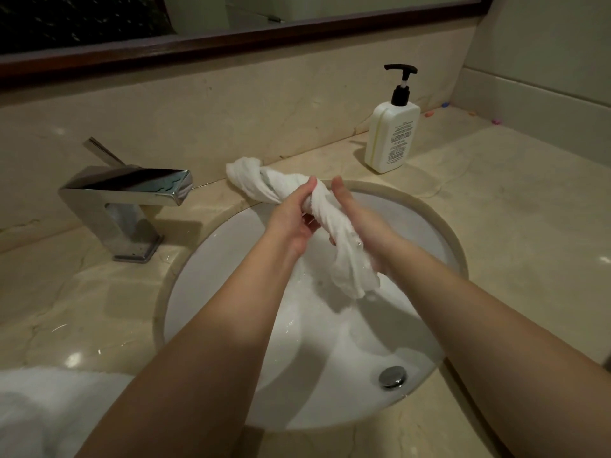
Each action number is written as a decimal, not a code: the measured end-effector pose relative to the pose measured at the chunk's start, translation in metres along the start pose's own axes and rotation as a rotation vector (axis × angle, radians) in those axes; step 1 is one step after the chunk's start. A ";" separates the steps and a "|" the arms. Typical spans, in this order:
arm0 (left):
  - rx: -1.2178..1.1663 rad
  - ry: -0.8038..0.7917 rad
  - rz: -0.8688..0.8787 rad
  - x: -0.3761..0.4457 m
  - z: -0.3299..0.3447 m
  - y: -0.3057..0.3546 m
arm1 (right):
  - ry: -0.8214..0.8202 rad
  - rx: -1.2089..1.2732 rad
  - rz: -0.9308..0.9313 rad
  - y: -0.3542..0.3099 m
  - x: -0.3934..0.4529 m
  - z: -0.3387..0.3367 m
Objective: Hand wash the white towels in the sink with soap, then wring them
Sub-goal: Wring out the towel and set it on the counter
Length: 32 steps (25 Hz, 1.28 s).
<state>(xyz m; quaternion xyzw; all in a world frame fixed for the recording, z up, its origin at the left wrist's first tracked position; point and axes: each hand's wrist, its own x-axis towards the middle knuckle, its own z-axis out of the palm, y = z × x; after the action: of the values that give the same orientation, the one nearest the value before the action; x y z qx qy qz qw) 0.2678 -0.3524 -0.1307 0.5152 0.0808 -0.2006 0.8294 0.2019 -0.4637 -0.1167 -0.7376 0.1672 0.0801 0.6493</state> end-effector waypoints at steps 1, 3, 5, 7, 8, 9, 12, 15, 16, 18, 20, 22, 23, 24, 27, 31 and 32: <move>0.043 0.039 0.026 0.002 -0.001 -0.001 | 0.108 -0.107 -0.057 0.001 -0.001 0.006; 0.156 0.155 0.089 0.007 -0.006 -0.001 | 0.216 -0.271 -0.174 0.002 -0.001 0.018; 0.278 0.232 0.125 0.010 -0.011 -0.002 | 0.195 -0.344 -0.179 0.002 -0.001 0.021; 0.408 0.248 0.123 0.012 -0.013 -0.006 | 0.114 -0.250 -0.078 0.004 -0.001 0.016; 0.427 0.227 0.107 0.011 -0.012 -0.007 | 0.066 -0.159 -0.012 0.005 -0.002 0.013; 0.399 0.187 0.080 0.011 -0.012 -0.007 | 0.027 -0.070 0.037 0.005 -0.004 0.011; -0.021 -0.013 -0.024 0.008 -0.014 0.001 | -0.038 0.180 0.099 0.003 -0.006 0.009; -0.269 -0.092 0.006 0.003 -0.010 -0.004 | -0.215 0.456 0.183 0.000 -0.003 0.005; -0.307 -0.089 0.008 0.001 -0.009 -0.008 | -0.311 0.532 0.211 -0.001 -0.004 0.005; -0.360 -0.114 -0.017 -0.004 -0.007 -0.011 | -0.466 0.651 0.240 -0.003 -0.009 0.008; -0.384 -0.186 -0.074 -0.003 -0.011 -0.008 | -0.455 0.667 0.203 -0.006 -0.012 0.010; -0.308 -0.176 -0.088 -0.001 -0.013 -0.002 | -0.279 0.435 0.087 -0.004 -0.010 0.013; -0.242 -0.145 -0.094 -0.001 -0.011 0.000 | -0.159 0.262 0.033 -0.001 -0.007 0.016; -0.166 -0.093 -0.098 0.000 -0.007 0.000 | -0.062 0.097 0.010 0.001 -0.006 0.019; 0.042 0.046 -0.029 0.006 0.002 -0.004 | 0.082 -0.309 -0.057 0.007 -0.003 0.022; 0.081 0.103 -0.028 0.017 0.000 -0.013 | 0.160 -0.441 -0.153 0.014 -0.003 0.018; 0.084 0.085 -0.033 0.016 0.001 -0.013 | 0.129 -0.379 -0.135 0.015 -0.004 0.016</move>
<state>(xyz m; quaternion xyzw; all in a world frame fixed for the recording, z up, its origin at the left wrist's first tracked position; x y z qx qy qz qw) 0.2764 -0.3623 -0.1463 0.5560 0.1162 -0.1955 0.7995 0.1944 -0.4484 -0.1314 -0.8597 0.1407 0.0190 0.4906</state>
